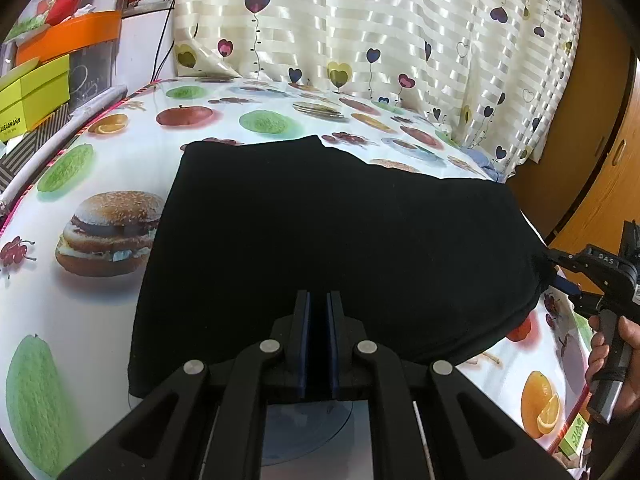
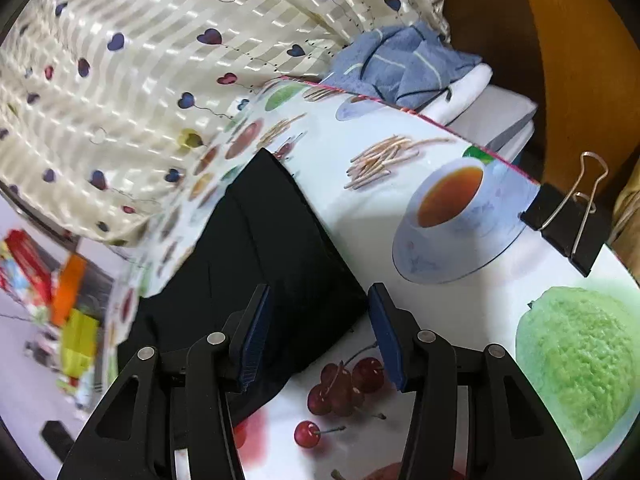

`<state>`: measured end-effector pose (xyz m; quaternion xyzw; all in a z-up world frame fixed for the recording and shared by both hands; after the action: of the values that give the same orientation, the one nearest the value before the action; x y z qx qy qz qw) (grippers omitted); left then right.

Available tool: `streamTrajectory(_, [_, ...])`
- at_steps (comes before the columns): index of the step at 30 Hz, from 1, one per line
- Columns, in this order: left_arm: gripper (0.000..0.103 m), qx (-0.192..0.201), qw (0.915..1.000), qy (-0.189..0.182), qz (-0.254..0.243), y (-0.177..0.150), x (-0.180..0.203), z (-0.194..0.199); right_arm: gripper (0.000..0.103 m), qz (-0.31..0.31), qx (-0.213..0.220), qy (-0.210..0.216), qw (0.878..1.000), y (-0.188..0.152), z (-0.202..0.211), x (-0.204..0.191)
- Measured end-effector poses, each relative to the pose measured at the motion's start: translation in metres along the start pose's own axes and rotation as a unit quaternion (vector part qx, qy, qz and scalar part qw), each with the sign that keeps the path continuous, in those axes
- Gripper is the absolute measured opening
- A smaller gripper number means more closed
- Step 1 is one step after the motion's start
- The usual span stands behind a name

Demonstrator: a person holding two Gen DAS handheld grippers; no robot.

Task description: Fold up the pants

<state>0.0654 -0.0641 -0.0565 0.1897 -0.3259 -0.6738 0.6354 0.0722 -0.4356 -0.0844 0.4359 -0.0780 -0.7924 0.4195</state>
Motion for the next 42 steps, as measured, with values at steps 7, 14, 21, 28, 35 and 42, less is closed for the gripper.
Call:
streamTrajectory(7, [0.01,0.0,0.9999,-0.007,0.008,-0.001,0.001,0.001,0.038,0.037,0.004,-0.045,0.998,-0.002,-0.005,-0.002])
streamTrajectory(14, [0.01,0.0,0.9999,-0.009,0.01,-0.001,0.001,0.001,0.019,0.013,0.01,0.026,1.0,0.002,0.002,-0.007])
streamTrajectory(21, [0.01,0.0,1.0,-0.006,0.008,-0.001,0.001,0.001,0.018,0.025,0.025,0.111,0.993,0.018,0.018,-0.045])
streamTrajectory(28, [0.01,0.001,1.0,0.002,0.001,-0.001,0.002,0.002,0.017,0.085,0.015,0.182,0.98,0.024,0.027,-0.114])
streamTrajectory(35, [0.01,-0.004,1.0,0.006,0.006,0.0,0.0,0.004,0.017,0.146,-0.015,0.242,0.959,0.003,0.024,-0.192])
streamTrajectory(42, [0.01,0.003,0.9988,0.025,0.042,0.005,-0.027,0.01,0.017,0.21,-0.067,0.293,0.93,-0.041,0.01,-0.264])
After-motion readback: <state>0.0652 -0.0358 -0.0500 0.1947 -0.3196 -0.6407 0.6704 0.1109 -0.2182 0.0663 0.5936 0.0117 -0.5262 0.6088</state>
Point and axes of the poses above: each gripper's, at about its wrist camera, not at the fingertips, and z roughly against the way its jaws point, x to its right, y to its top, the point moved 10 cm from there along -z, roughly the way its jaws point, and after that the axes turned 6 degrees about y, right-handed, at the moved point
